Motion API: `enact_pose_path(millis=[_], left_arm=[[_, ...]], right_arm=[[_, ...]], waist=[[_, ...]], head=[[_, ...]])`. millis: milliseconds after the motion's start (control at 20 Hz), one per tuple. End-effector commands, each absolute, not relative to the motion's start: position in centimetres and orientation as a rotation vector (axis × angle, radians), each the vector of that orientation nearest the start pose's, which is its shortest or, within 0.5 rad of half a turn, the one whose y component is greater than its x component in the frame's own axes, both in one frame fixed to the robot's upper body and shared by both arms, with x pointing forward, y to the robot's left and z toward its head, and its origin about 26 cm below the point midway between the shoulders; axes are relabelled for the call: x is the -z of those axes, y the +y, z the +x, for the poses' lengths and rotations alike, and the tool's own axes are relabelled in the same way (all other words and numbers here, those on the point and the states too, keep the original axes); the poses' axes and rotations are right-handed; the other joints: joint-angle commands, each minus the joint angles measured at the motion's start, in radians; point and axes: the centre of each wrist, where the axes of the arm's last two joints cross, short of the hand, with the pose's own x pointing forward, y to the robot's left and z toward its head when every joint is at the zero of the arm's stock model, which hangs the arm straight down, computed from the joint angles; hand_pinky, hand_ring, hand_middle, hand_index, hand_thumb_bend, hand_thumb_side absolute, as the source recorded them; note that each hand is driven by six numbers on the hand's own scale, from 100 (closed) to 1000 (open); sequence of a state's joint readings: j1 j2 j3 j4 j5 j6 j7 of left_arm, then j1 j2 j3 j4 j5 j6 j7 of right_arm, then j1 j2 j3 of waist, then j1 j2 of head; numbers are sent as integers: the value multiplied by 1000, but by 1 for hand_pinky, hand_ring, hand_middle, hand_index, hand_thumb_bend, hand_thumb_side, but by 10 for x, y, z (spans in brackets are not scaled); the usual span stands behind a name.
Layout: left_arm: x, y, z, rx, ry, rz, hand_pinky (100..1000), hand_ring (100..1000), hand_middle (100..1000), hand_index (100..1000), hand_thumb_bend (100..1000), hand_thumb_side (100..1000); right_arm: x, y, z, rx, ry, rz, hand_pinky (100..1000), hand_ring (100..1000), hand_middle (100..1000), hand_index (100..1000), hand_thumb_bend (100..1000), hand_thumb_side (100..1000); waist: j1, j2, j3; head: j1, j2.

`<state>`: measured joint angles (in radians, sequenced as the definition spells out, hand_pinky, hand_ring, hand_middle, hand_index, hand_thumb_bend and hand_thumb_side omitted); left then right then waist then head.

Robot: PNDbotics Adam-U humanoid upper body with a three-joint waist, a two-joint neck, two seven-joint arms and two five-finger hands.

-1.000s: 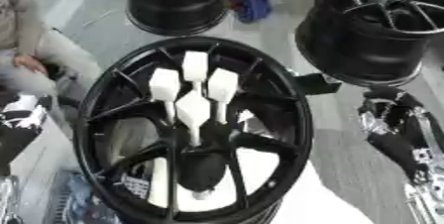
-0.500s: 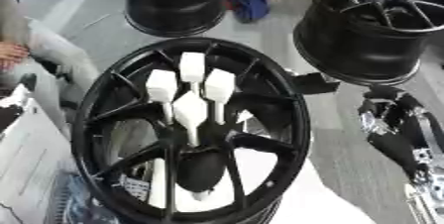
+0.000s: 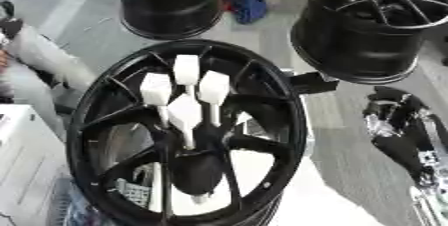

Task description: Pull the pin out of the wheel hub.

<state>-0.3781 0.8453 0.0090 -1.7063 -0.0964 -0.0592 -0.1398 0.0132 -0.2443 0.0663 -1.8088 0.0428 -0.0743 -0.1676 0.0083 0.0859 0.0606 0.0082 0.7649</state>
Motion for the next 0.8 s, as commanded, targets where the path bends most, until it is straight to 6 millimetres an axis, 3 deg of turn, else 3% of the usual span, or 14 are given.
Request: enact_pose_path(millis=[50,250,350,800], left_arm=[[-267,367,330,1256,-1819,657,687,625,737,823,487,382],[-276,346,341,1615,-1600,525,717,651,747,835,404,318],[-279,333,347,1739,-1524,465,723,656,748,840,407,308],[-279,278,377,2037,-1340,344,742,667,753,851,390,224]], right_arm=[[-64,-276,271,-192,-1891,-273,652,593,652,754,100,144],[-62,-277,270,-208,-1882,-275,652,593,652,754,100,144],[-62,-278,269,-213,-1879,-277,653,593,652,755,100,144],[-60,-279,268,-231,-1868,-273,653,593,652,755,100,145]], waist=[[8,-14,-7],[18,-22,-14],[21,-26,-17],[28,-38,-24]], head=[[8,4],[8,5],[8,5],[9,5]])
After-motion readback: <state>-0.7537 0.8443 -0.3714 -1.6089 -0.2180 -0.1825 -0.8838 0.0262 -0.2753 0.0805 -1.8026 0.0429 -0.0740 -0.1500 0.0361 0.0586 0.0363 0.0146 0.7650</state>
